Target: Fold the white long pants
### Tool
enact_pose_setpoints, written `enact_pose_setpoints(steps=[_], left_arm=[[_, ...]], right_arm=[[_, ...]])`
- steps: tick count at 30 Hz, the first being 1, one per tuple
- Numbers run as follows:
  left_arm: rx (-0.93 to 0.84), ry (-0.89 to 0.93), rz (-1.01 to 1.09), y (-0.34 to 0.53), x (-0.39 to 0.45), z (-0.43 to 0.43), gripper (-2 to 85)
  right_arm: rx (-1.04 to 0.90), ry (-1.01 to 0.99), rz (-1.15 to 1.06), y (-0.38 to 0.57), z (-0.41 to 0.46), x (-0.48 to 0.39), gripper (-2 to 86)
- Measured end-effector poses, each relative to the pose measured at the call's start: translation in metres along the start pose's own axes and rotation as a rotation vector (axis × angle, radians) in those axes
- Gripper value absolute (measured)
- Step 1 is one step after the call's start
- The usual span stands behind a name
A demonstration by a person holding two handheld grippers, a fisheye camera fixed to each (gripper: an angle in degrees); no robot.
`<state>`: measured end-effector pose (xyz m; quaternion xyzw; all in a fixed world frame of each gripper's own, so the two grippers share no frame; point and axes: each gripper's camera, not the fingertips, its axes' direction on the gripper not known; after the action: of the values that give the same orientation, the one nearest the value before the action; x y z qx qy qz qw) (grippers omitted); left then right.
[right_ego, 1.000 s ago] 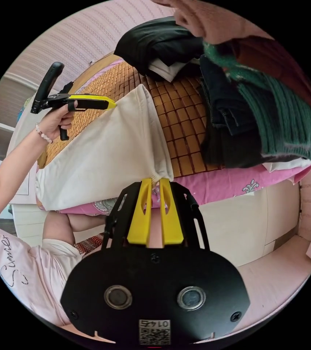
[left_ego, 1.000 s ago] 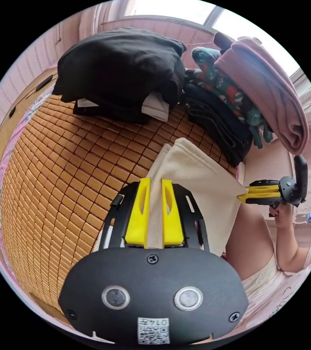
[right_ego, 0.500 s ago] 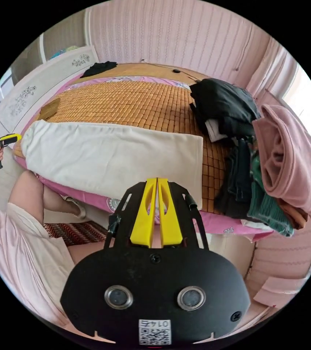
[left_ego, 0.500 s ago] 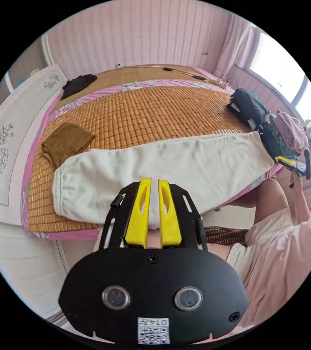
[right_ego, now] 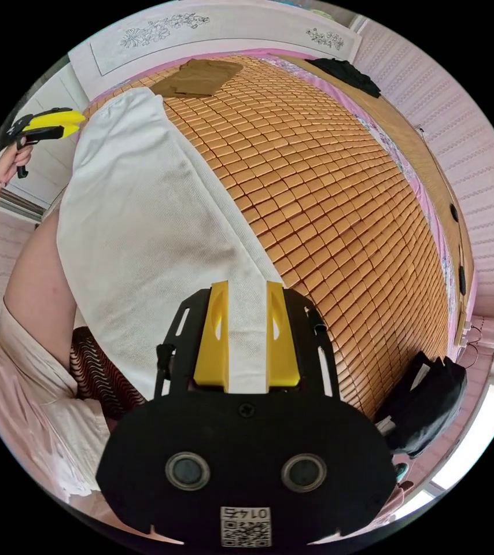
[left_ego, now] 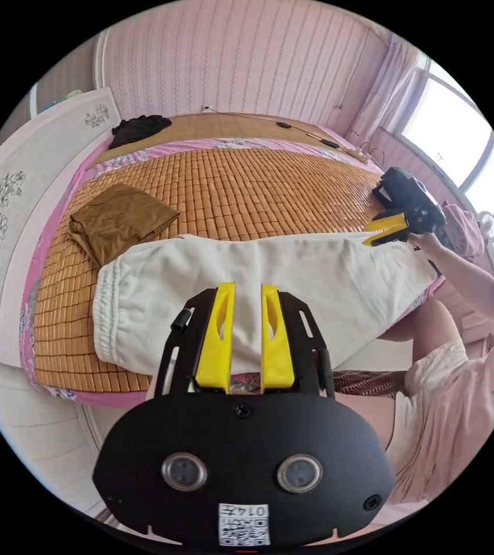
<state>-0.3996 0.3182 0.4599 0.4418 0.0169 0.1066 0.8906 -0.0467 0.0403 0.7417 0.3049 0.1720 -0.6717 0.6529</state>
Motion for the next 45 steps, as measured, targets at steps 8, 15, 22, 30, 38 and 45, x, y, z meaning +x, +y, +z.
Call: enact_pose_setpoints(steps=[8, 15, 22, 30, 38, 45], left_arm=[[-0.182, -0.028, 0.492, -0.101, 0.109, 0.108, 8.3], [-0.271, -0.178, 0.605, -0.103, 0.133, 0.133, 0.6], [-0.23, -0.087, 0.31, -0.102, 0.092, 0.159, 0.1], [-0.132, -0.099, 0.2, -0.075, 0.067, 0.129, 0.6], [-0.066, -0.028, 0.169, -0.009, 0.068, 0.081, -0.5], [-0.144, 0.312, 0.233, 0.053, 0.153, 0.11, -0.8]], right_arm=[[-0.07, -0.019, -0.055, -0.028, 0.032, 0.014, 1.1], [-0.014, -0.101, -0.061, -0.047, 0.017, 0.044, 0.0], [-0.067, -0.167, 0.09, -0.081, 0.085, 0.08, 0.6], [0.039, -0.248, 0.229, -0.07, 0.101, 0.112, 1.6], [0.111, -0.085, 0.36, -0.04, 0.096, 0.118, 0.5], [-0.071, -0.041, 0.334, -0.049, 0.15, 0.114, 0.0]])
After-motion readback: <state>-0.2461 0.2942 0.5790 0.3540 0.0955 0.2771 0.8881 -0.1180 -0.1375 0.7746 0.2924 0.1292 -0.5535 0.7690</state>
